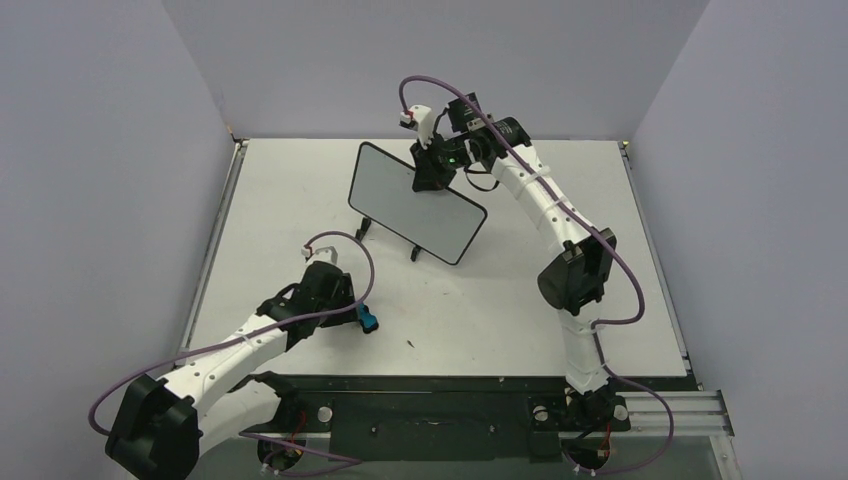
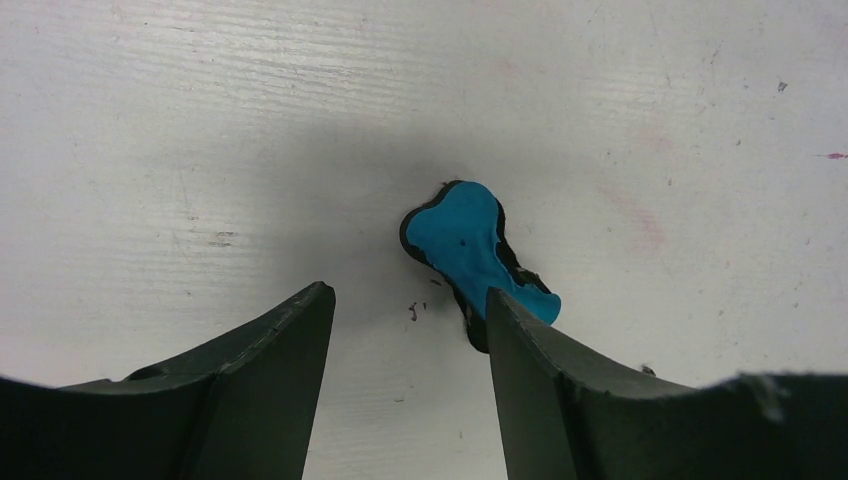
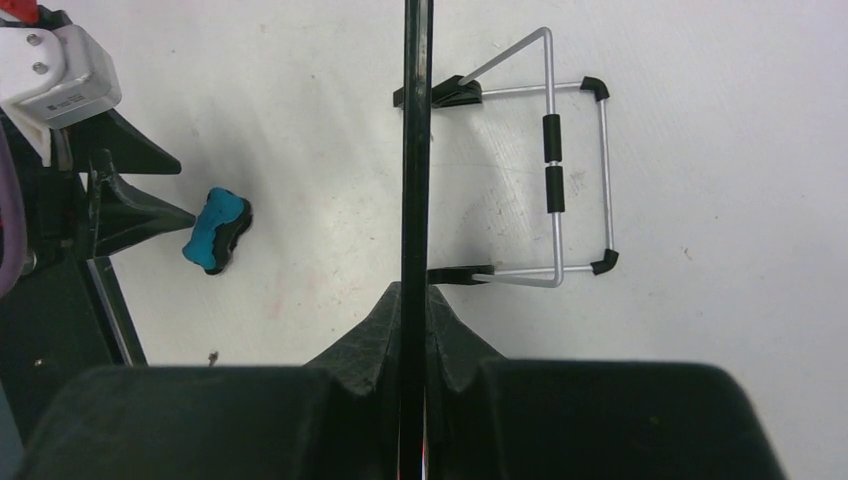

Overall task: Erase the whiteboard
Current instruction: Place the whiteboard on the whiteboard stand.

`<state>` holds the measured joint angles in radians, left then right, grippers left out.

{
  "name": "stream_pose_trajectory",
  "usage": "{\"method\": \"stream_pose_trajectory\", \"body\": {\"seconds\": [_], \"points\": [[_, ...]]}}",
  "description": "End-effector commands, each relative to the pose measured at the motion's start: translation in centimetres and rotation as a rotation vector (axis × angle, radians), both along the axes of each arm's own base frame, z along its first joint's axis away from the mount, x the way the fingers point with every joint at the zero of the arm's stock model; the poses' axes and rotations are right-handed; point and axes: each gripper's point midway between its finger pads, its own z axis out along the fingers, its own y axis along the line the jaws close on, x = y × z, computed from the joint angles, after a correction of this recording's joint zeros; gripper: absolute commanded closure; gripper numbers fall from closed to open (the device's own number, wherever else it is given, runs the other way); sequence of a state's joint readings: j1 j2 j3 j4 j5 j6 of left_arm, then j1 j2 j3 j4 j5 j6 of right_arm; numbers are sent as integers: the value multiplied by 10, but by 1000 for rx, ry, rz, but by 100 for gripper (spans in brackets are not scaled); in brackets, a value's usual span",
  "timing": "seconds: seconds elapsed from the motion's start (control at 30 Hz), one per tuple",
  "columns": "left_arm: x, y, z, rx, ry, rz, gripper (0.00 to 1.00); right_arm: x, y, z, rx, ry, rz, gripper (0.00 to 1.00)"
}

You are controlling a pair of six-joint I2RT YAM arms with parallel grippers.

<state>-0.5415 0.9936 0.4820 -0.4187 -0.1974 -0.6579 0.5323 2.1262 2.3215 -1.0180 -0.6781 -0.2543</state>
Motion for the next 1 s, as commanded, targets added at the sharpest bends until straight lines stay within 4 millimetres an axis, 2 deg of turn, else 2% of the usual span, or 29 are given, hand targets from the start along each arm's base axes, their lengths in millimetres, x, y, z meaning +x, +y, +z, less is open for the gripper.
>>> {"method": "stream_pose_trajectory", "body": {"seconds": [0.0,0.2,0.47,0.83,0.97], "points": [[15,-8,22,-11,-48,-27,45,17,16,43,77,-190,35,100],[17,-5,24,-2,-57,-23,45,28,19,31,57,-212,49,100],[20,2,30,20,-84,-12,44,27,27,16,67,-182,96,100],[20,3,28,22,-81,-10,44,42,35,-10,61,-149,71,100],[21,4,29,22,-90,-3,44,45,39,-18,59,-136,66,96]]}}
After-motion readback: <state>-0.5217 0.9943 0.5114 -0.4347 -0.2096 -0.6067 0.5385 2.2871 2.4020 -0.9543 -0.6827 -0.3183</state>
